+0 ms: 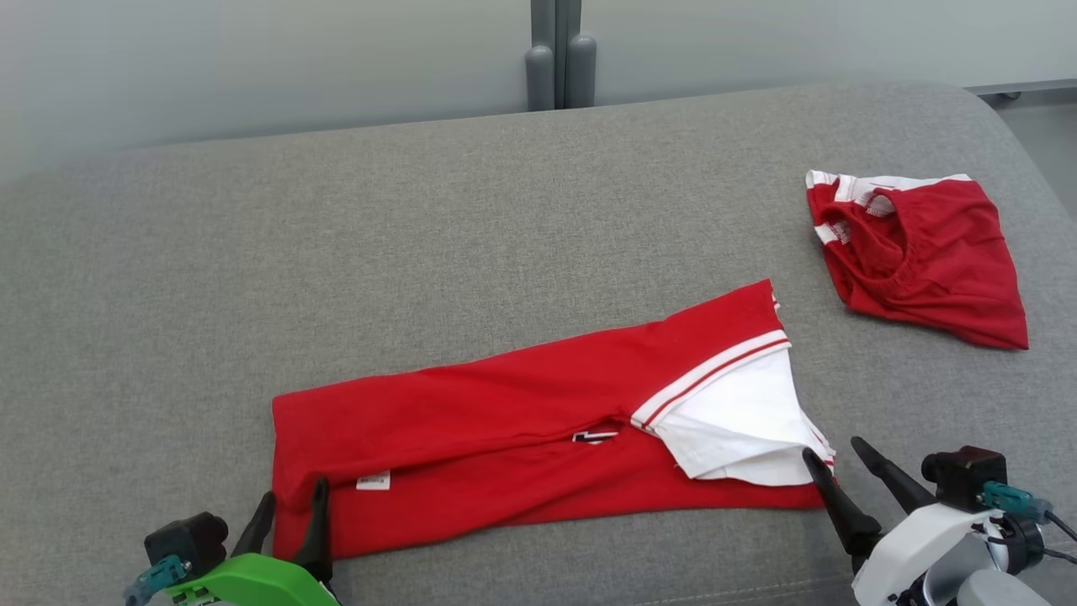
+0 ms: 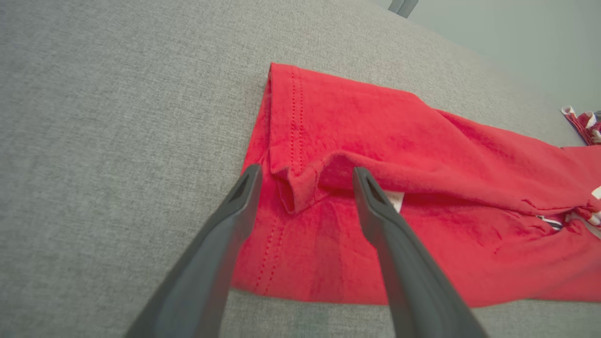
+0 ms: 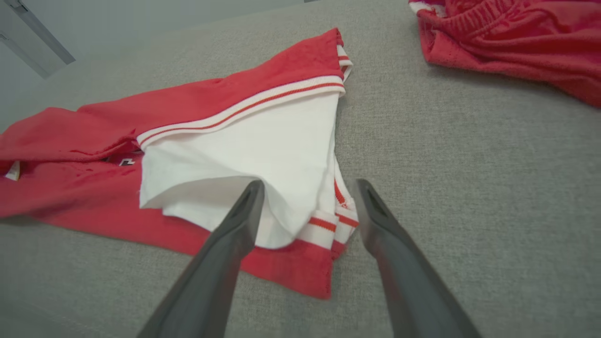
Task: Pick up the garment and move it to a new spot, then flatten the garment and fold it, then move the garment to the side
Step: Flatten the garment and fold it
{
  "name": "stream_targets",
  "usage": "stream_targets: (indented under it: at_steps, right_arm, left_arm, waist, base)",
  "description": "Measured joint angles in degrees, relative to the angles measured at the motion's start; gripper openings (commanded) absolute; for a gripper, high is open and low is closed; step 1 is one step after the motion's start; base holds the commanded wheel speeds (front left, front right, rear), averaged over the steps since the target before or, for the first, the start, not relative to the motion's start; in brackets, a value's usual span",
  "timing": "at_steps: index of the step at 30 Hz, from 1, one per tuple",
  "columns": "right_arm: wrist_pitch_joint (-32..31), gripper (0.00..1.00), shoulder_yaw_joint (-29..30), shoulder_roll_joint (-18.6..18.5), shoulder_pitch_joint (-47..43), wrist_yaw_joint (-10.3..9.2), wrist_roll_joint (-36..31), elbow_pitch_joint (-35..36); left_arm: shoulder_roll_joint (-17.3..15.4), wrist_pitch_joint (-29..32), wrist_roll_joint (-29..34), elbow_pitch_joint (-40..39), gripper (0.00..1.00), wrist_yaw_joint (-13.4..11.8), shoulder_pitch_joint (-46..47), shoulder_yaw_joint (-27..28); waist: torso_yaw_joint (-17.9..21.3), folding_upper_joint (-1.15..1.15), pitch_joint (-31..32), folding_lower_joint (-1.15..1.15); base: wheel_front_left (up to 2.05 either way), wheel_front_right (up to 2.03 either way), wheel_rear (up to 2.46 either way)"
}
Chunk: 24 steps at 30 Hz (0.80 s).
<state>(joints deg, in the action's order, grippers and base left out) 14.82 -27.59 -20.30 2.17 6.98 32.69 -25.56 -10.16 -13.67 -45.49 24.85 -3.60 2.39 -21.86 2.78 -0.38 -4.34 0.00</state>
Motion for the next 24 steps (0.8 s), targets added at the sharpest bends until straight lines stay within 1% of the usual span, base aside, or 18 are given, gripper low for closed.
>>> stream_targets:
  at_steps: [3, 4, 6, 8, 11, 17, 20, 24]
  right_arm:
    - [0.0, 1.0, 1.6, -0.2, -1.2, -0.15, 0.1, 0.1]
    - [0.0, 1.0, 2.3, -0.2, -1.6, -0.53, 0.5, 0.3]
    - [-0.1, 1.0, 4.3, 0.1, -2.2, -0.62, 2.7, 0.5]
    - [-0.1, 1.0, 6.2, 0.6, -2.7, -1.1, 4.8, 0.6]
    - [-0.1, 1.0, 7.6, 1.3, -2.9, -1.09, 7.9, 0.6]
    - [-2.0, 1.0, 8.3, 4.5, -2.7, -1.02, 12.7, 0.5]
    - [-3.4, 1.0, 8.1, 4.8, -2.0, -1.02, 12.8, 0.4]
    - [-6.1, 1.0, 7.3, 4.5, 1.3, -1.02, 12.7, -0.7]
  left_arm:
    - [0.0, -0.1, -0.1, -1.7, 1.0, 0.0, -0.6, 1.0]
    - [0.0, -0.1, 0.0, -2.4, 1.0, -0.2, -0.7, 1.3]
    - [0.0, -0.3, 0.2, -4.3, 1.0, -0.5, -0.7, 1.6]
    - [0.0, -0.5, 0.9, -6.4, 1.0, -0.7, -0.7, 2.0]
    - [0.0, -0.6, 1.6, -9.4, 1.0, -1.2, -0.7, 3.2]
    - [0.3, -0.6, 3.4, -13.2, 1.0, -1.5, -0.8, 3.2]
    - [0.4, -0.6, 3.8, -14.6, 1.0, -1.7, -1.4, 3.1]
    - [0.7, -0.6, 4.4, -16.3, 1.0, -1.9, -2.1, 2.7]
  waist:
    - [0.3, 0.0, 0.6, 0.0]
    - [0.4, 0.0, 0.9, 0.0]
    - [0.5, 0.0, 1.4, 0.0]
    - [0.5, 0.0, 1.9, 0.0]
    - [0.4, 0.0, 2.5, 0.0]
    - [0.0, 0.0, 2.8, 0.0]
    - [-0.2, 0.0, 2.6, 0.0]
    - [-0.5, 0.0, 1.8, 0.0]
  base:
    - [0.0, 0.0, 0.0]
    - [0.0, 0.0, 0.0]
    - [0.0, 0.0, 0.0]
    - [0.0, 0.0, 0.0]
    - [0.0, 0.0, 0.0]
    - [0.0, 0.0, 0.0]
    - [0.0, 0.0, 0.0]
    - [0.0, 0.0, 0.0]
